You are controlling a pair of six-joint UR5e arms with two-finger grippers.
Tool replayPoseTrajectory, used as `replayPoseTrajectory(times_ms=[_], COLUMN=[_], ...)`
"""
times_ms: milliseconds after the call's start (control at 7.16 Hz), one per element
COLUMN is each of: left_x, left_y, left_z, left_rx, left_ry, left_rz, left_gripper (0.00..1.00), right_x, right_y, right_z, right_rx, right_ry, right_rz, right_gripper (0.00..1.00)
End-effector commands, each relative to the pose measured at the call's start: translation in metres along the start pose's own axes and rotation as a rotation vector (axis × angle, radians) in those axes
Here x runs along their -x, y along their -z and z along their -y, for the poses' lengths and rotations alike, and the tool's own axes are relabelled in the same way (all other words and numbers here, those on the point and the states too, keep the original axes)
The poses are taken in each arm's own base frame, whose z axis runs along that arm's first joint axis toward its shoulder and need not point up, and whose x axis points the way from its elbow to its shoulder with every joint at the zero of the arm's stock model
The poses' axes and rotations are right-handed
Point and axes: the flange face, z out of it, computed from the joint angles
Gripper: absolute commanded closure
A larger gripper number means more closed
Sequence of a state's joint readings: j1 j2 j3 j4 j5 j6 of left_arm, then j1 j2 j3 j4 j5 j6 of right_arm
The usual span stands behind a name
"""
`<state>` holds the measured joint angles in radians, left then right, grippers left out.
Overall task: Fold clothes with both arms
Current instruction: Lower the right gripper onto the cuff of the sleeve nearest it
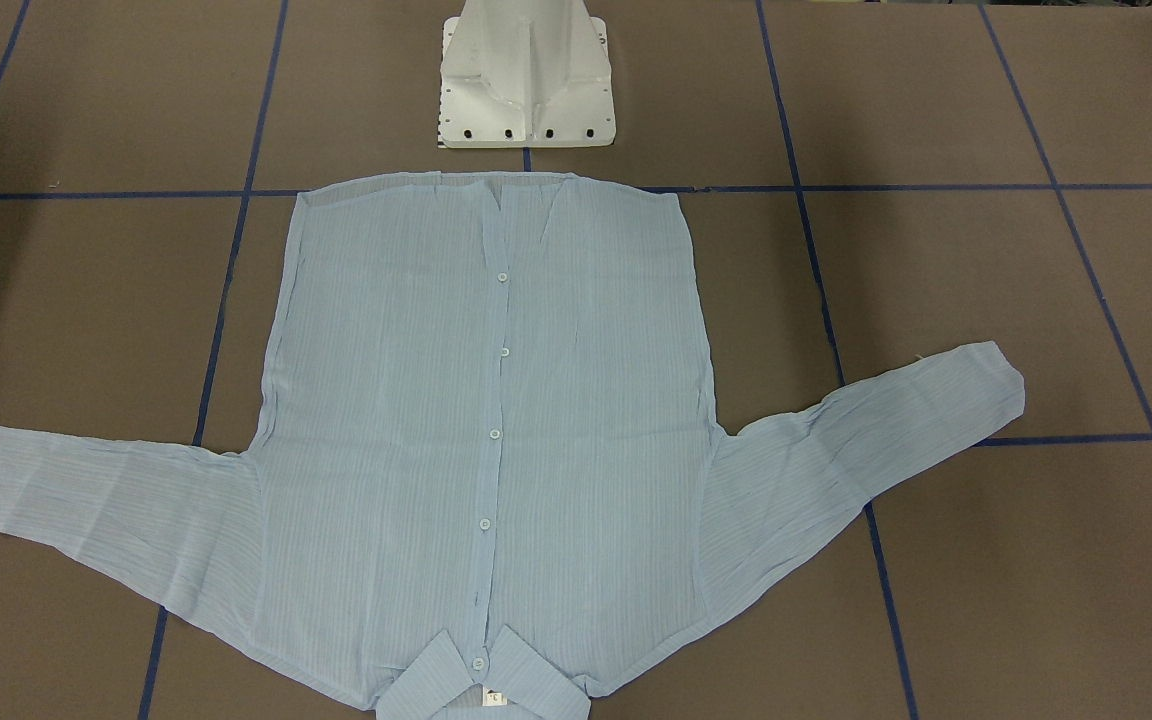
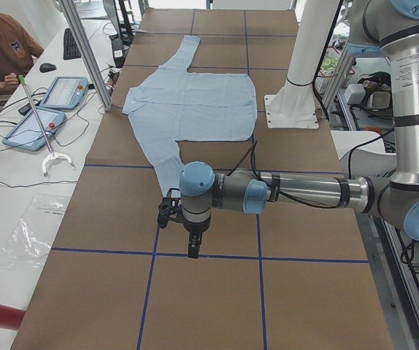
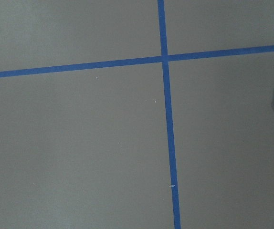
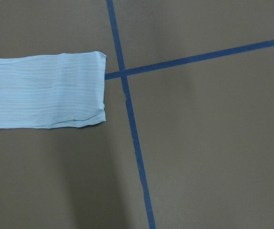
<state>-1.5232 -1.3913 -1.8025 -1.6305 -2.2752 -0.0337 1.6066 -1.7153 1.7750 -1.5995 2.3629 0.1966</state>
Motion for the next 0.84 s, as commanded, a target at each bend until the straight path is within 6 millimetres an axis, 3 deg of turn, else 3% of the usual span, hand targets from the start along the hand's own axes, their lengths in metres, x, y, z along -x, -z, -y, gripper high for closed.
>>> replayPoseTrajectory(times_ms=[0,279,419,559,698], left_x=[-0.002,-0.01,-0.025,-0.038,-0.039], left_y=[0.002,0.012,0.03,0.045,0.041], left_z=[0.001,0.014,0.025,0.029,0.034], left_rx=[-0.005,-0.034,-0.071,-0.103,-0.102], left_ry=[-0.007,-0.027,-0.057,-0.084,-0.091], left_rz=[-0.001,0.004,-0.006,-0.01,-0.007], left_gripper=[0.0,0.0,0.0,0.0,0.0], right_x=[0.007,0.009,0.028,0.033,0.044], right_y=[0.001,0.003,0.0,-0.005,-0.015], right_z=[0.003,0.005,0.01,0.013,0.014], right_rx=[-0.004,-0.01,-0.035,-0.071,-0.057], right_ry=[0.01,0.01,0.081,0.14,0.173], right_rz=[0.0,0.003,0.019,0.033,0.032], right_gripper=[0.0,0.0,0.0,0.0,0.0])
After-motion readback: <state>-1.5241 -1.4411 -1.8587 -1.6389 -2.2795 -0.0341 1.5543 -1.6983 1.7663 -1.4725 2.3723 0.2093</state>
